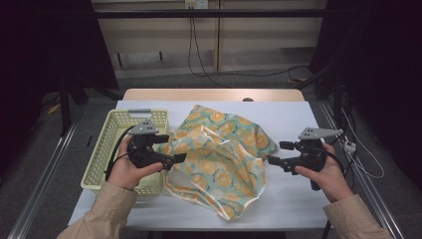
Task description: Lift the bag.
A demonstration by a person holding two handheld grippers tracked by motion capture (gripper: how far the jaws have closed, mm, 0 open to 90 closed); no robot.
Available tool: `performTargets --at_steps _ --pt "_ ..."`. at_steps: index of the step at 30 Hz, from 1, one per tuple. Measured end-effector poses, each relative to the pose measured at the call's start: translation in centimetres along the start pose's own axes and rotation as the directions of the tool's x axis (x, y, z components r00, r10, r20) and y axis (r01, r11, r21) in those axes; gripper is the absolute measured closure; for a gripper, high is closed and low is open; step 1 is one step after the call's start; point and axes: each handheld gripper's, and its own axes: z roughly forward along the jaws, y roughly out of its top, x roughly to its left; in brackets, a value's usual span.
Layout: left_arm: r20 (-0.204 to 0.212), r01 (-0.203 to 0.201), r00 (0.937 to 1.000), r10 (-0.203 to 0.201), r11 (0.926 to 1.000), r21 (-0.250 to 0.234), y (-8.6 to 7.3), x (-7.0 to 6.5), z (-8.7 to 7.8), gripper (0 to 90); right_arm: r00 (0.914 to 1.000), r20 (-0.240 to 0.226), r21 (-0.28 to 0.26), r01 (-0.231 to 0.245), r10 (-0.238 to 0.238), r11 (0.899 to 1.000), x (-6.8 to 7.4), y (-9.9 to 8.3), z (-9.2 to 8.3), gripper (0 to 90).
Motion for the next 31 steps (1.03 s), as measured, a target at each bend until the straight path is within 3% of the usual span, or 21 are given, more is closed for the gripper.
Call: performTargets --at_steps 16,24,31 --pt "-0.020 0.016 0.9997 -0.016 0.9999 0.001 -4.2 -0.4 -1.2 8.2 0.9999 0.016 0.026 -0.005 0.004 1.000 0.3 -3.6 -1.2 20.4" --pt "-0.025 -0.006 0.9997 0.006 1.0000 0.006 -5.3 -0.5 -1.4 8.1 0.9998 0.016 0.029 -0.015 0.015 0.999 0.2 -5.1 -1.1 20.3" --pt "-0.023 0.002 0.9997 -0.002 0.9999 -0.012 -6.1 -0.2 -1.8 7.2 0.9995 0.022 0.039 -0.026 0.025 0.999 0.2 -6.6 -0.6 20.2"
